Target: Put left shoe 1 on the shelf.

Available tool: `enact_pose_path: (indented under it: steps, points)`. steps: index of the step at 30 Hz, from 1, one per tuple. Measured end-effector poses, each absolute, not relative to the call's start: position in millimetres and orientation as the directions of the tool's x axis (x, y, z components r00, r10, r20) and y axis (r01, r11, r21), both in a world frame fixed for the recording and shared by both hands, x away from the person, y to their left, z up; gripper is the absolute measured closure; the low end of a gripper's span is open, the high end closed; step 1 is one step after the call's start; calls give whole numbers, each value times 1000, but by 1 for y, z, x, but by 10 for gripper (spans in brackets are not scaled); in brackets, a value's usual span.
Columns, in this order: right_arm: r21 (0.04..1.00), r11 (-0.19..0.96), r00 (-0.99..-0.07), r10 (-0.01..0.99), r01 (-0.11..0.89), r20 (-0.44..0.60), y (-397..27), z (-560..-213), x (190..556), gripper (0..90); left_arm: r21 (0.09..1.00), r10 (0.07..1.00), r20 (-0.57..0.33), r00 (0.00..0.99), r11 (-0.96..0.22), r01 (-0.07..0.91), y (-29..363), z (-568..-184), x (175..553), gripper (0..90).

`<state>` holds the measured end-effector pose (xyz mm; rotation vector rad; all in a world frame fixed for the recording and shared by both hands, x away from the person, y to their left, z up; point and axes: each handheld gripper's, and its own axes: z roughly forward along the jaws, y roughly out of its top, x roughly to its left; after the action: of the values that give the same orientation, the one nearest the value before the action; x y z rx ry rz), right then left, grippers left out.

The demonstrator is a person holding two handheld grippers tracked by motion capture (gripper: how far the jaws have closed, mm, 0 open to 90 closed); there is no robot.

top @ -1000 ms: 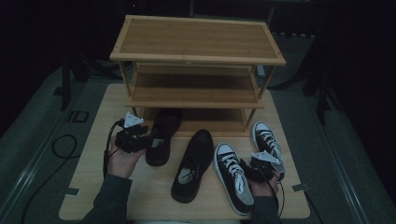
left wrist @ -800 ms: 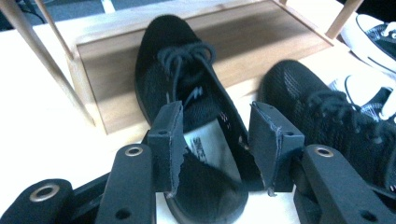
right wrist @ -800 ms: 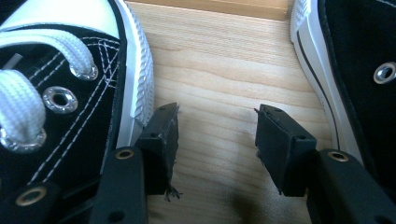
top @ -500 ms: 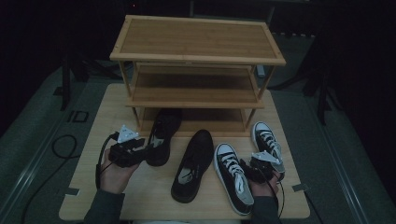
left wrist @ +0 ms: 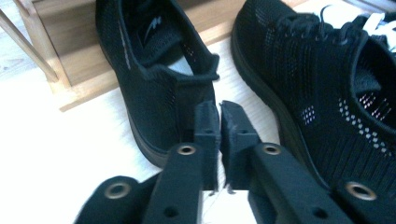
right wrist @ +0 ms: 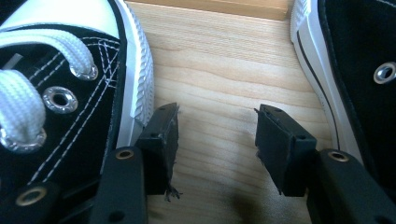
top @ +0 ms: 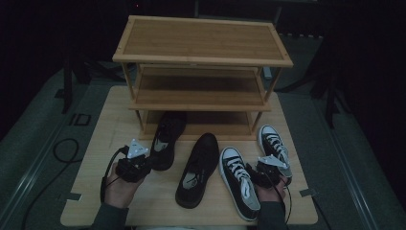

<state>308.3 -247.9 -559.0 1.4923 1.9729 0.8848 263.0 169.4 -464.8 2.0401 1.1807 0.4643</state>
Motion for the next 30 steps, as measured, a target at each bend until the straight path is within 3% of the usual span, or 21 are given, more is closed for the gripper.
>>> enact_pose_path:
  steps: [18,30]
  points:
    - [752,184,-267,964,632,-12,-248,-559,308,489,634,862,-46,504,-365,682,167,-513,278,899]
    - [753,184,-267,964,632,-12,-248,-559,308,489,559,866,0,500,-415,718,161,-539,282,899]
